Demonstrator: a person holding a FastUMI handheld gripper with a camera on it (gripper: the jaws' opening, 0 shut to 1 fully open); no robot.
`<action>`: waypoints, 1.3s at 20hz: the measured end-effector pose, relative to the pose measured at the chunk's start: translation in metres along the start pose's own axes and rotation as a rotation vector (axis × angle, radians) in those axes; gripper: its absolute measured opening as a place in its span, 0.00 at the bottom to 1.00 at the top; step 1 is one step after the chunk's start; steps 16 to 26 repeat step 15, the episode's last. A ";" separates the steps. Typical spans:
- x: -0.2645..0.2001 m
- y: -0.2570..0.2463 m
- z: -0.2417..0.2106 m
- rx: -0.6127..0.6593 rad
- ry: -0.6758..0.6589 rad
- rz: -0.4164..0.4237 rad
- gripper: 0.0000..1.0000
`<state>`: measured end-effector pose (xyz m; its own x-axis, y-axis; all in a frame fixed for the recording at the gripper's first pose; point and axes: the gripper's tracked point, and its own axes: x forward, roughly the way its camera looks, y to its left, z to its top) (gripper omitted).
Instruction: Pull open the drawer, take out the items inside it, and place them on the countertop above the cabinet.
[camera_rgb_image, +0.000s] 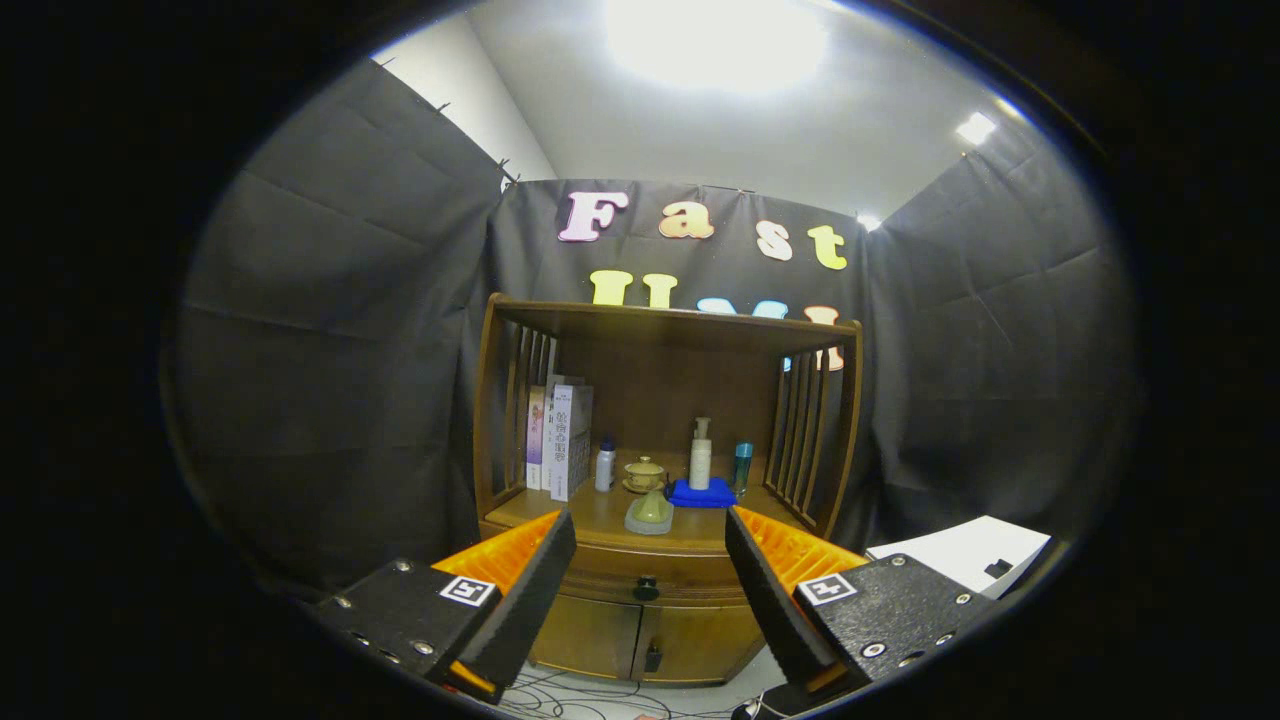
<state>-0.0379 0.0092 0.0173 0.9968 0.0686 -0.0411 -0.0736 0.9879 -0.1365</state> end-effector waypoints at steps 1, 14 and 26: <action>0.002 -0.003 0.001 0.000 0.000 -0.006 0.94; -0.001 0.023 -0.003 0.040 0.001 0.055 0.94; -0.001 0.022 -0.002 0.042 -0.001 0.054 0.94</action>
